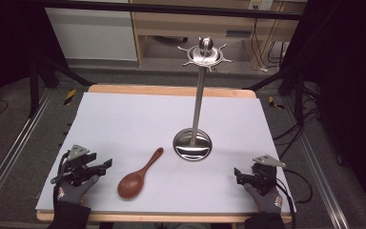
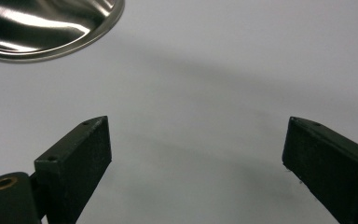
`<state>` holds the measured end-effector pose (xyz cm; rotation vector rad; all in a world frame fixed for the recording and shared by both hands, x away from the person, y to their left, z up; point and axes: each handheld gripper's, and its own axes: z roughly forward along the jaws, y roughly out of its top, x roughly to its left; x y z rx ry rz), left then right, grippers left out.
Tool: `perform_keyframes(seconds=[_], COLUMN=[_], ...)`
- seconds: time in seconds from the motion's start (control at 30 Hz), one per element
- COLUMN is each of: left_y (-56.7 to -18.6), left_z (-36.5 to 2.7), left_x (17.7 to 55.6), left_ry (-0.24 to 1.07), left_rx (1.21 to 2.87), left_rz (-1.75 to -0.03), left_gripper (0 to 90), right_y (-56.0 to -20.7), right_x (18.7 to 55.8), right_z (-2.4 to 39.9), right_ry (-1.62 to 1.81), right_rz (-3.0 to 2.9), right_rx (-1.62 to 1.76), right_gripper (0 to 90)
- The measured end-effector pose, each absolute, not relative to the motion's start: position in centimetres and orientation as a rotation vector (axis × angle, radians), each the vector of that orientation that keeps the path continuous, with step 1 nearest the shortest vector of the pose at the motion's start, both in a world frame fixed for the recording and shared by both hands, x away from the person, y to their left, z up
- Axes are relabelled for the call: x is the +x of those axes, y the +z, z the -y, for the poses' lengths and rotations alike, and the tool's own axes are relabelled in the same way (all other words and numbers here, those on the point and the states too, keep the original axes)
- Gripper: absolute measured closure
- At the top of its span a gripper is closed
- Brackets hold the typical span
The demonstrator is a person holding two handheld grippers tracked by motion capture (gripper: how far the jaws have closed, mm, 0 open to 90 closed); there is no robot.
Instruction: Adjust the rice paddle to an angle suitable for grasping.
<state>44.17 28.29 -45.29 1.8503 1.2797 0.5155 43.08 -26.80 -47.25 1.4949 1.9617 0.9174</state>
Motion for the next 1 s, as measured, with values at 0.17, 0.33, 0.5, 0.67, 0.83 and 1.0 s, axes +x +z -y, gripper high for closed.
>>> perform_keyframes(seconds=[0.17,0.33,0.5,0.67,0.83,1.0], left_y=[-44.8,-44.4,-44.0,-43.6,-42.8,-42.1], left_z=[-27.6,-26.7,-26.0,-25.2,-24.2,-23.6], left_x=[43.9,43.6,43.5,43.3,43.1,43.1], left_ry=[0.507,0.502,0.499,0.481,0.464,0.447], left_rx=[1.879,1.905,1.929,1.939,1.957,1.979], left_rz=[-1.247,-1.219,-1.195,-1.177,-1.145,-1.115], left_gripper=[31.0,33.4,34.4,34.9,34.9,34.8], right_y=[-47.3,-47.1,-47.2,-47.5,-47.6,-47.5], right_x=[43.1,43.1,43.1,43.1,43.0,42.9], right_z=[26.9,27.0,27.0,26.7,26.6,26.7], right_ry=[0.928,0.946,0.938,0.911,0.907,0.903], right_rz=[-1.995,-2.018,-2.037,-2.049,-2.050,-2.039], right_rx=[1.490,1.474,1.472,1.455,1.464,1.462], right_gripper=[10.7,12.4,13.0,12.9,12.9,12.9])
